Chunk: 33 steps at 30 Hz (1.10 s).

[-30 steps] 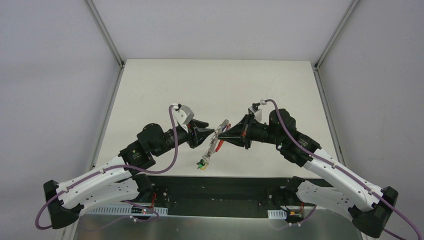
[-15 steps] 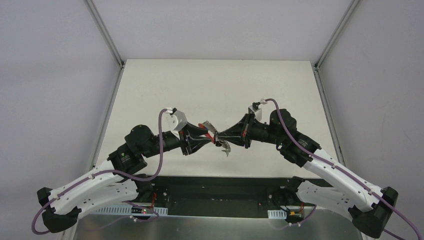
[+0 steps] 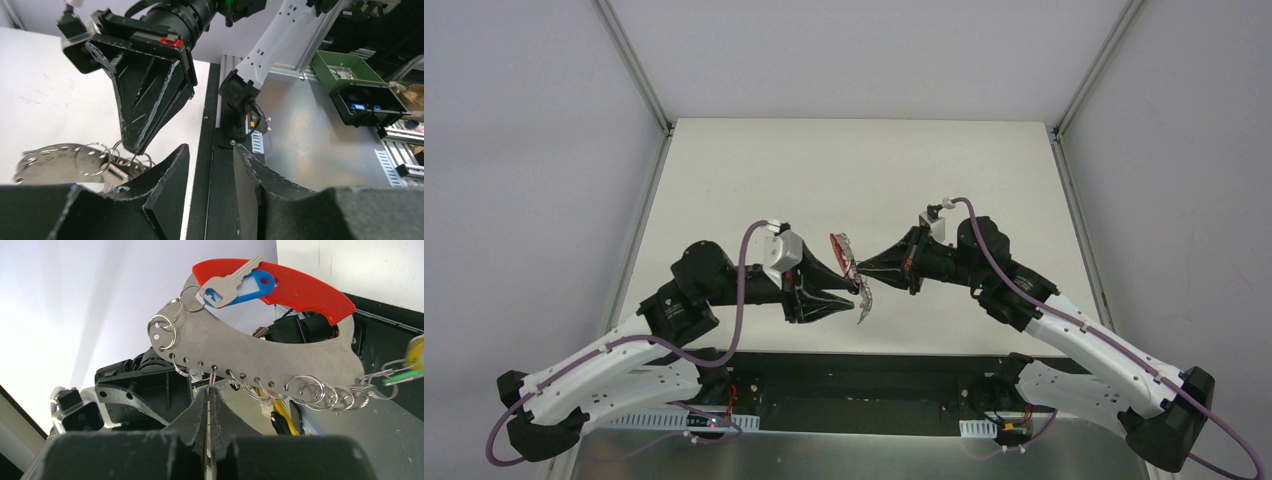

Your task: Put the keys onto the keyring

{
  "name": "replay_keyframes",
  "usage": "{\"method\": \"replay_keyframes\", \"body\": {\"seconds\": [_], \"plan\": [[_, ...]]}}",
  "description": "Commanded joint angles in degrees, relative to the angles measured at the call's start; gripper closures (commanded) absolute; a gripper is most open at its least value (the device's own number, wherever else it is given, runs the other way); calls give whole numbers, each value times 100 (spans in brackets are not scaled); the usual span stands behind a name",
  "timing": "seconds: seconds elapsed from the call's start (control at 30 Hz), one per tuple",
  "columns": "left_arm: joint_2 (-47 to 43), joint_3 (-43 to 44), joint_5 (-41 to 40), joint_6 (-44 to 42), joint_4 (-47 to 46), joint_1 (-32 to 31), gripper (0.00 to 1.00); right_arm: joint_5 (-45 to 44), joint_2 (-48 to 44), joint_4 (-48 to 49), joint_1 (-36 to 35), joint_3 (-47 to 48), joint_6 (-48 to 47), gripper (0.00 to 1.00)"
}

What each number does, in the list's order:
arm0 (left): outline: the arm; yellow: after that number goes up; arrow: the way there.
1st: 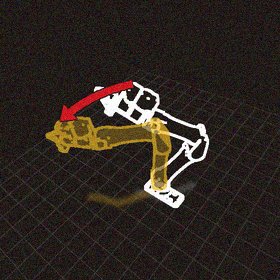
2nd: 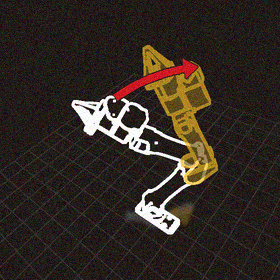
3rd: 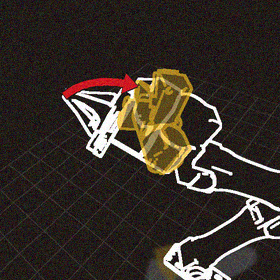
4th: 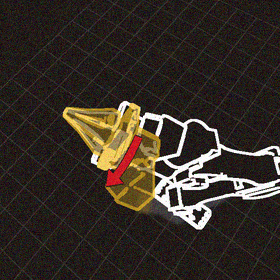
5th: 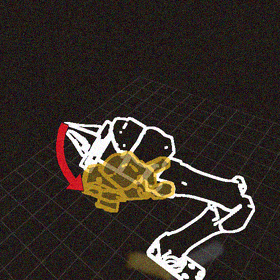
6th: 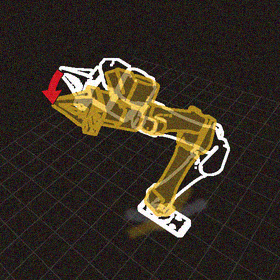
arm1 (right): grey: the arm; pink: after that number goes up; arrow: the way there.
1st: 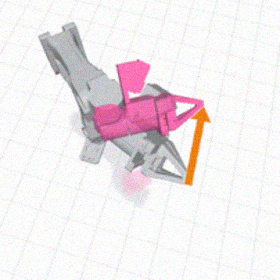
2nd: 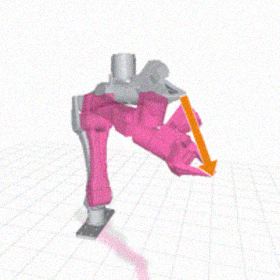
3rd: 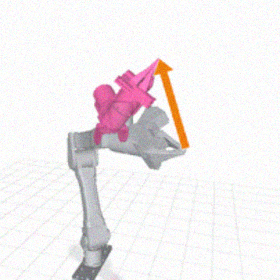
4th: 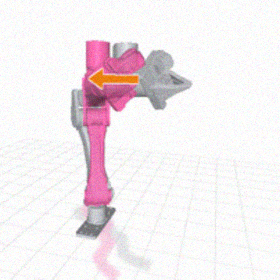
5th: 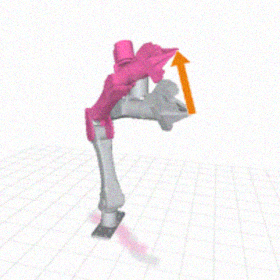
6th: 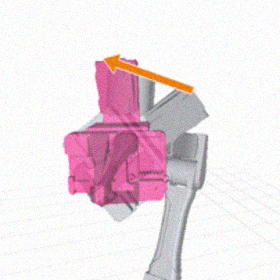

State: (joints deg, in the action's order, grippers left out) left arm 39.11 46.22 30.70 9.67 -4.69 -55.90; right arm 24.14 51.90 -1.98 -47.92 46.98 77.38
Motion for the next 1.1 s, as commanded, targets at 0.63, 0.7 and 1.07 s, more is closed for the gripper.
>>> {"method": "replay_keyframes", "body": {"seconds": [0.63,0.7,1.07], "plan": [[318,-168,-904,-1703,356,-11,64,-200,49,-40,239,258,318,100],[163,-111,-897,-1832,617,-16,62,-161,92,-27,283,275,284,100],[296,-54,-1700,-3004,856,-228,61,99,295,171,603,186,470,100]]}}
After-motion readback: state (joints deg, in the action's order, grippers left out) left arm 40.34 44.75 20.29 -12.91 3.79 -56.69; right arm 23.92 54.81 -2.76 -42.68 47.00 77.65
